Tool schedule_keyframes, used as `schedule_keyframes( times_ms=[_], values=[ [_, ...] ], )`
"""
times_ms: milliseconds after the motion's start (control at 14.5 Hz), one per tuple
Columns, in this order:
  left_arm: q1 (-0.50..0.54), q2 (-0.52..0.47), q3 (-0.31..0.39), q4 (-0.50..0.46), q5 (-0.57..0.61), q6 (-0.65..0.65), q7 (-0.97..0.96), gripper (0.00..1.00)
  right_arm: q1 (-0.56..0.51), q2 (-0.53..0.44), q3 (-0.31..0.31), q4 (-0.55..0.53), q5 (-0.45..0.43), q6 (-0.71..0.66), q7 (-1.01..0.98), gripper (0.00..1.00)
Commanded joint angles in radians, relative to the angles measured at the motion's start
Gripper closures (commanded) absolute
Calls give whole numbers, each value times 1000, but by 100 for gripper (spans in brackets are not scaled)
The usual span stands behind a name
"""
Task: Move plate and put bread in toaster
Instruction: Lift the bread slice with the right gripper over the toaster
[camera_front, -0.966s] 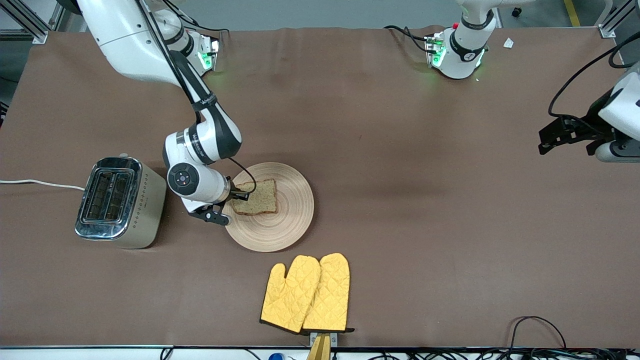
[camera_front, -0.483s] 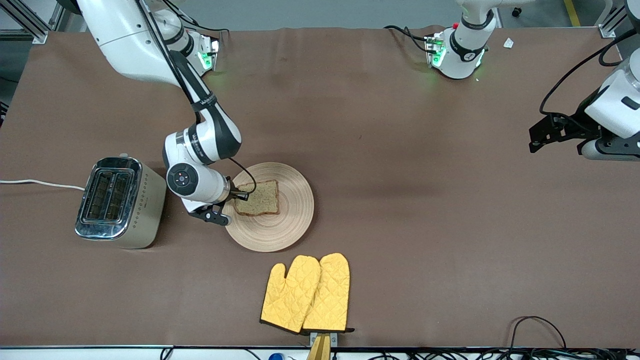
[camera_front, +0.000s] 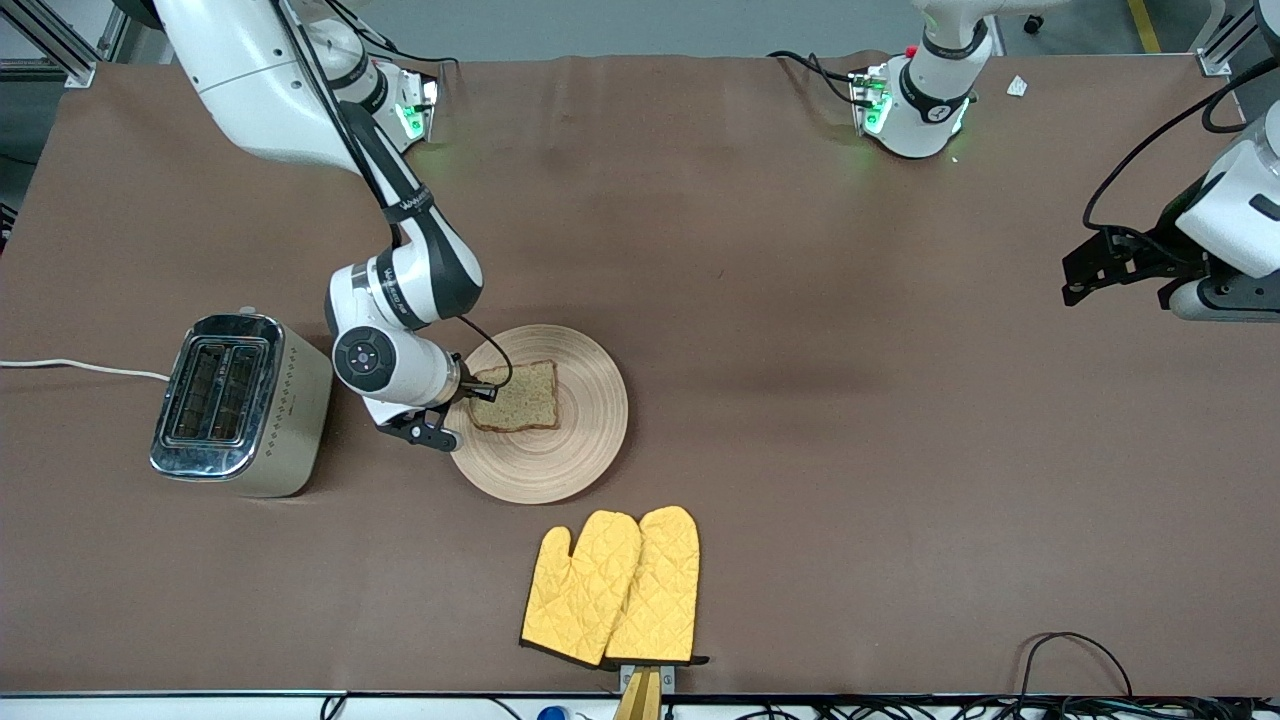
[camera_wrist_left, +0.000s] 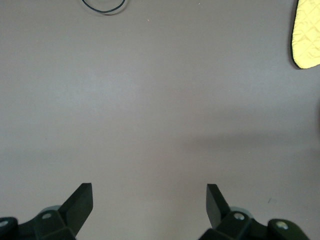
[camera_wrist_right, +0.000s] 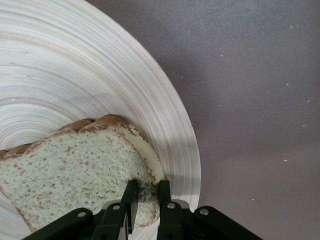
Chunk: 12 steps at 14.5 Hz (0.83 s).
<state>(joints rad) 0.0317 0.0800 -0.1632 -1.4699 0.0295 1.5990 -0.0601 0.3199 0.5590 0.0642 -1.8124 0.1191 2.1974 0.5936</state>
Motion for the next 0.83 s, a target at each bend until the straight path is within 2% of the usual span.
schedule_keyframes(
  times_ms=[0, 69, 207, 552, 759],
  values=[
    [4, -6, -3, 11, -14, -19, -10, 0, -2, 1, 0, -10, 25, 16, -17, 89],
    [4, -6, -3, 13, -14, -19, -10, 0, -2, 1, 0, -10, 24, 15, -17, 95],
    [4, -8, -3, 13, -14, -19, -10, 0, -2, 1, 0, -10, 25, 15, -17, 99],
    [5, -8, 1, 13, -14, -19, -10, 0, -5, -1, -1, 17, 24, -13, -20, 100],
    [4, -8, -3, 13, -14, -19, -10, 0, -7, -8, -6, 134, 22, -210, -12, 100]
  ],
)
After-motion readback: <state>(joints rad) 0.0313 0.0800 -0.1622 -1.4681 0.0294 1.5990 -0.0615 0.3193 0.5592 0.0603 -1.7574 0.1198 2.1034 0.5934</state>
